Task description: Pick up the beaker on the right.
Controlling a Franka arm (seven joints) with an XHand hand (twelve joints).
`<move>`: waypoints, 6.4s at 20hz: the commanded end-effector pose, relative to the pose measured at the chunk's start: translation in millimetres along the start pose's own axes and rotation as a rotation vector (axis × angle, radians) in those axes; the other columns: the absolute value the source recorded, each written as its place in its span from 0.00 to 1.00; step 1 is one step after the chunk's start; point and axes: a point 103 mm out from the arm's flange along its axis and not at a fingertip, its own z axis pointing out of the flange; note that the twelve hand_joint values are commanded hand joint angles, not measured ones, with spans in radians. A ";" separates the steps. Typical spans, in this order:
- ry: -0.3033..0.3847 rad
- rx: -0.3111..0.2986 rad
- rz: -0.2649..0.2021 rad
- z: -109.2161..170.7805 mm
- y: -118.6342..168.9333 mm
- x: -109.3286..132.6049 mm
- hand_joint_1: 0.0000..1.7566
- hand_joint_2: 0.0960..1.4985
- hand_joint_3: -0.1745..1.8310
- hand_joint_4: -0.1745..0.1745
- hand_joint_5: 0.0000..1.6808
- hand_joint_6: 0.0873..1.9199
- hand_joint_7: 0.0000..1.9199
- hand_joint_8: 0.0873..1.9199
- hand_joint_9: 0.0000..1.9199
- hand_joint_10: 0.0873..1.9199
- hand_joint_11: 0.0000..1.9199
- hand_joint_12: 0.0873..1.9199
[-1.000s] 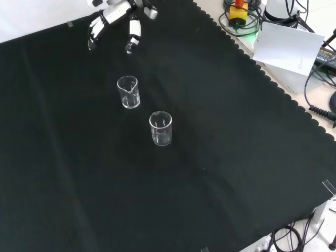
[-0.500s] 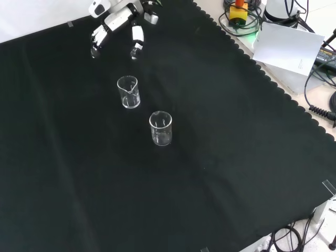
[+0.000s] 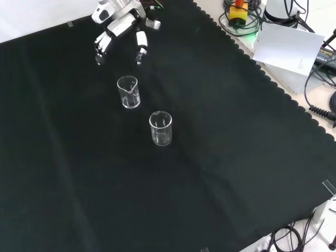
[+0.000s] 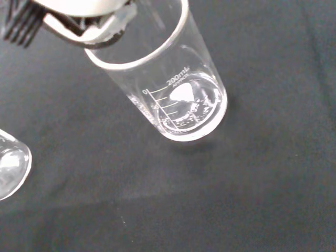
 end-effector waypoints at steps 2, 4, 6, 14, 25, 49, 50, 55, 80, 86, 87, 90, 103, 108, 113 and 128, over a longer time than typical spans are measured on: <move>0.049 -0.021 -0.027 15.9 5.0 -6.8 0.50 0.31 0.38 0.48 0.25 0.00 0.11 0.26 0.15 0.30 0.00 0.65; 0.065 -0.017 -0.038 20.5 7.2 -8.6 0.50 0.31 0.39 0.48 0.25 0.00 0.11 0.26 0.16 0.29 0.00 0.66; 0.079 -0.017 -0.051 24.0 9.2 -10.6 0.50 0.31 0.39 0.47 0.25 0.00 0.11 0.26 0.16 0.29 0.00 0.67; 0.124 -0.028 -0.117 39.1 15.6 -18.3 0.44 0.30 0.35 0.46 0.24 0.00 0.10 0.27 0.16 0.29 0.00 0.67; 0.170 -0.048 -0.162 65.2 26.5 -22.5 0.44 0.31 0.33 0.43 0.25 0.00 0.12 0.28 0.18 0.29 0.00 0.68; 0.273 -0.151 -0.239 94.5 45.1 -21.7 0.52 0.31 0.36 0.42 0.31 0.00 0.15 0.28 0.20 0.28 0.00 0.67; 0.272 -0.155 -0.241 95.1 45.8 -21.1 0.52 0.31 0.36 0.42 0.31 0.00 0.15 0.28 0.20 0.27 0.00 0.67; 0.281 -0.162 -0.252 97.3 50.2 -18.3 0.52 0.31 0.37 0.42 0.31 0.00 0.15 0.28 0.20 0.27 0.00 0.67; 0.361 -0.139 -0.283 111.0 61.8 -15.2 0.52 0.30 0.38 0.42 0.31 0.00 0.16 0.28 0.22 0.27 0.00 0.69; 0.374 -0.135 -0.308 110.5 63.4 -8.5 0.51 0.30 0.39 0.41 0.31 0.00 0.17 0.28 0.23 0.27 0.00 0.70; 0.369 -0.134 -0.309 110.3 63.5 -7.2 0.51 0.30 0.39 0.41 0.31 0.00 0.17 0.28 0.23 0.27 0.00 0.70; 0.373 -0.130 -0.305 111.3 64.3 -5.6 0.51 0.30 0.39 0.41 0.31 0.00 0.17 0.28 0.24 0.27 0.01 0.70; 0.401 -0.143 -0.277 116.1 67.2 -7.9 0.52 0.31 0.40 0.40 0.39 0.01 0.21 0.29 0.27 0.26 0.06 0.69; 0.414 -0.157 -0.271 114.7 68.6 -4.9 0.52 0.33 0.39 0.39 0.43 0.31 0.23 0.27 0.30 0.23 0.08 0.68; 0.434 -0.192 -0.224 102.5 63.2 -17.5 0.62 0.45 0.35 0.68 0.68 0.36 0.44 0.30 0.45 0.24 0.24 0.65; 0.191 -0.202 -0.305 55.0 59.2 16.3 0.75 0.42 0.36 0.00 0.78 0.24 0.71 0.22 0.76 0.18 0.66 0.38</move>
